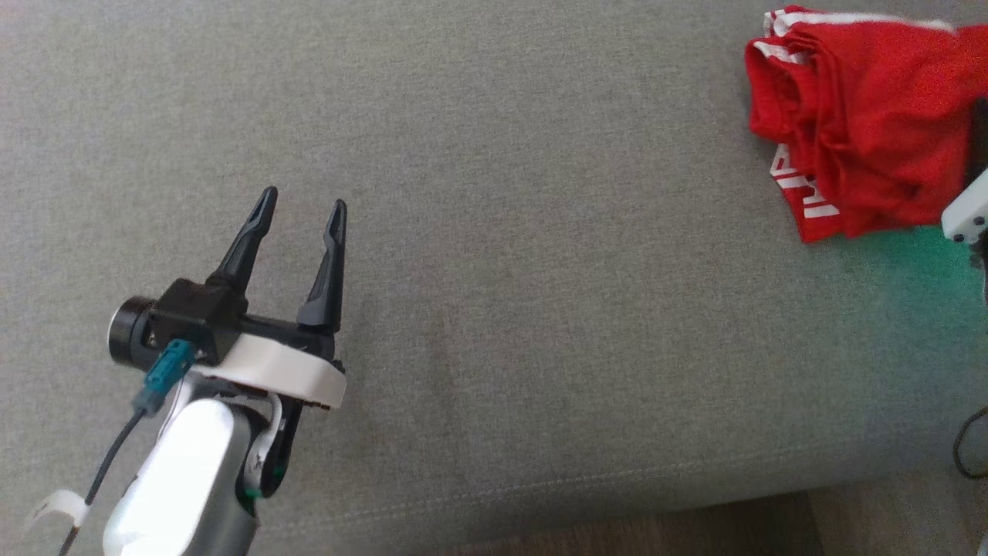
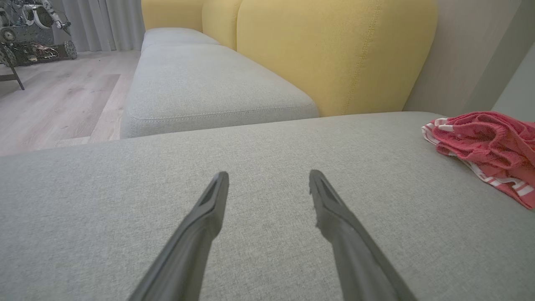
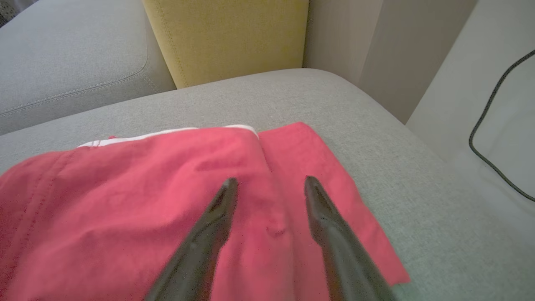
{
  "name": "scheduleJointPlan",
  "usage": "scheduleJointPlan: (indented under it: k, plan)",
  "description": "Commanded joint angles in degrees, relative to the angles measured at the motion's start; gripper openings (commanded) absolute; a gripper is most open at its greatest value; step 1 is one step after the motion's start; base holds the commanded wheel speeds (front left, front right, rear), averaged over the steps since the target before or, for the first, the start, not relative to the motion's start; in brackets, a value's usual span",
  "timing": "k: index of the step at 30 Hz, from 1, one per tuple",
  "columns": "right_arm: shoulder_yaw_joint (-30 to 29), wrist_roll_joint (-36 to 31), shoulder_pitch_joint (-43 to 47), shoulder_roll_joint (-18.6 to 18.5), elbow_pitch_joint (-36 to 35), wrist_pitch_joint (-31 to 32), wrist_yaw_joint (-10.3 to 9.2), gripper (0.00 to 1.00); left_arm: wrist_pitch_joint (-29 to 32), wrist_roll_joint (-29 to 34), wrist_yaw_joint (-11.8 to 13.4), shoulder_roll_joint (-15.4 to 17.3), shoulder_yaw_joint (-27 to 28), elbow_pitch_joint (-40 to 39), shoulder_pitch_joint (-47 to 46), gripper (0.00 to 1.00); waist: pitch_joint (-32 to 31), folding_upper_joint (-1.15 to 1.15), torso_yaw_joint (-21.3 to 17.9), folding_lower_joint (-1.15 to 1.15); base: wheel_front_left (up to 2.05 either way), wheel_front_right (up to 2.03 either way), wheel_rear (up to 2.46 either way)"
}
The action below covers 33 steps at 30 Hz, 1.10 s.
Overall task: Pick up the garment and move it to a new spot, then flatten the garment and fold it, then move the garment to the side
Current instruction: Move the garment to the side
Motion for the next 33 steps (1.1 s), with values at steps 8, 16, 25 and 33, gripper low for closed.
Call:
scheduleJointPlan:
  k: [8, 16, 25, 33]
  plan:
    - [1.37, -0.47, -0.23, 0.08, -0.88, -6.26, -0.04, 1.0, -0.25, -0.88, 0.3, 1.39, 1.78, -1.16, -1.5, 1.0, -2.11, 0.0, -0.58, 0.0, 0.0, 0.0, 0.0]
    - [6.57, -2.05, 10.14, 8.64, -15.68, -11.36, -0.04, 1.0, -0.46, -2.15, 1.94, 1.63, 2.95, -0.32, 2.02, 1.0, -7.11, 0.0, -0.42, 0.0, 0.0, 0.0, 0.0]
    - [14.42, -3.29, 21.74, 13.72, -31.16, -9.99, -0.04, 1.0, -0.62, -3.53, 3.38, 1.89, 4.16, -0.26, 5.37, 1.0, -11.06, 0.0, 3.49, 0.0, 0.0, 0.0, 0.0]
    - [17.52, -2.87, 29.68, 14.4, -38.11, -7.82, -0.04, 1.0, -0.81, -4.3, 4.47, 2.68, 5.12, -1.41, 9.54, 1.0, -14.58, 0.0, 6.87, 0.0, 0.0, 0.0, 0.0]
